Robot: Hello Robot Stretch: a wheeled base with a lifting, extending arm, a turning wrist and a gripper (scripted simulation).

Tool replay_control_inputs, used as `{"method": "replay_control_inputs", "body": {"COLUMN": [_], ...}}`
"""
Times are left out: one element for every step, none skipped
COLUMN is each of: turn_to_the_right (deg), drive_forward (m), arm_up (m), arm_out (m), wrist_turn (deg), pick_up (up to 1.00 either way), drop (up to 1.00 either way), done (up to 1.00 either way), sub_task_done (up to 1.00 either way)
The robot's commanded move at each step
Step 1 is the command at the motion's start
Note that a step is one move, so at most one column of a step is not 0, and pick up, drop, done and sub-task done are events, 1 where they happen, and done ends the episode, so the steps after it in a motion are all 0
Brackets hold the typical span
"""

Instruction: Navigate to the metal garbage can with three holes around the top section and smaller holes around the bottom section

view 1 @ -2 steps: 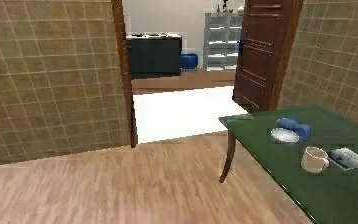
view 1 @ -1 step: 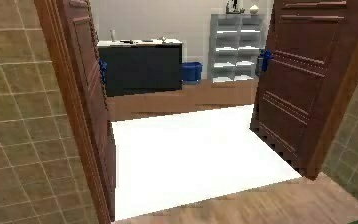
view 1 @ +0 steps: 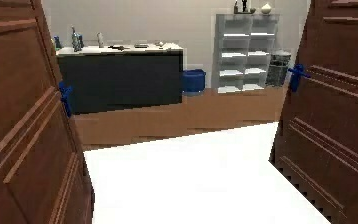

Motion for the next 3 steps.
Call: {"method": "replay_control_inputs", "body": {"turn_to_the_right": [15.0,0.0,6.0], "drive_forward": [0.00,1.00,0.00], "arm_up": [0.00,0.00,0.00], "arm_out": [0.00,0.00,0.00], "wrist_turn": [0.0,0.0,0.0], "pick_up": [0.00,0.00,0.00], "drop": [0.00,0.00,0.00], "done": [0.00,0.00,0.00], "sub_task_done": [0.00,0.00,0.00]}}
